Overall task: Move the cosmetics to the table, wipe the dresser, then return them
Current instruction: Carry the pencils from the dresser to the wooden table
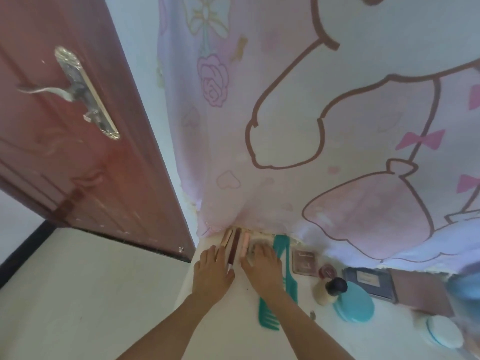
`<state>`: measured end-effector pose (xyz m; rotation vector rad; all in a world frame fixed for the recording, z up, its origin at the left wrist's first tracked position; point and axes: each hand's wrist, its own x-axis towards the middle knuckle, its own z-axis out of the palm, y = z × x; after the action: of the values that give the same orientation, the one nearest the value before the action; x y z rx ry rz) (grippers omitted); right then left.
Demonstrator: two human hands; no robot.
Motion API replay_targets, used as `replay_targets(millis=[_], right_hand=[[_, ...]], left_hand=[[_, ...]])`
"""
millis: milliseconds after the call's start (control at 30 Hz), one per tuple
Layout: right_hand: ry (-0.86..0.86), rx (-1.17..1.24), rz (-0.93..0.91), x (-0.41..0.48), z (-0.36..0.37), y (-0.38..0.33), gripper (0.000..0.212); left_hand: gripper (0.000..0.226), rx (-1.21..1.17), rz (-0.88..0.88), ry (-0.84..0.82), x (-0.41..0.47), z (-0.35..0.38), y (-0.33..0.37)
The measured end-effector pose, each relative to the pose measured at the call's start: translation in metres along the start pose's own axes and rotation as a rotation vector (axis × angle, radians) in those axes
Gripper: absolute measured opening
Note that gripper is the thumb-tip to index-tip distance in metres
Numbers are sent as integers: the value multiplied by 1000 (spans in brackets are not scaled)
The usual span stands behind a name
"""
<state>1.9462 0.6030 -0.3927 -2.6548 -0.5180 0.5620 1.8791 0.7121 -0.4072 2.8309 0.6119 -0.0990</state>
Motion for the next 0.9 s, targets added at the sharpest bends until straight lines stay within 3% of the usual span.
replay_targets(millis=[133,300,533,900], right_hand=[[141,-87,22,14,4,-7,45],[111,-169,29,19,16,-5,50],[102,-200,44,24,24,-6,58],[33,-257,77,13,20,-5,42]], left_hand=[[66,-33,-9,18,14,6,0],[56,-57,-141,-98,21,4,5],[38,-18,-160,-114,20,9,4],[30,-142,-236,-178,3,2,-7]])
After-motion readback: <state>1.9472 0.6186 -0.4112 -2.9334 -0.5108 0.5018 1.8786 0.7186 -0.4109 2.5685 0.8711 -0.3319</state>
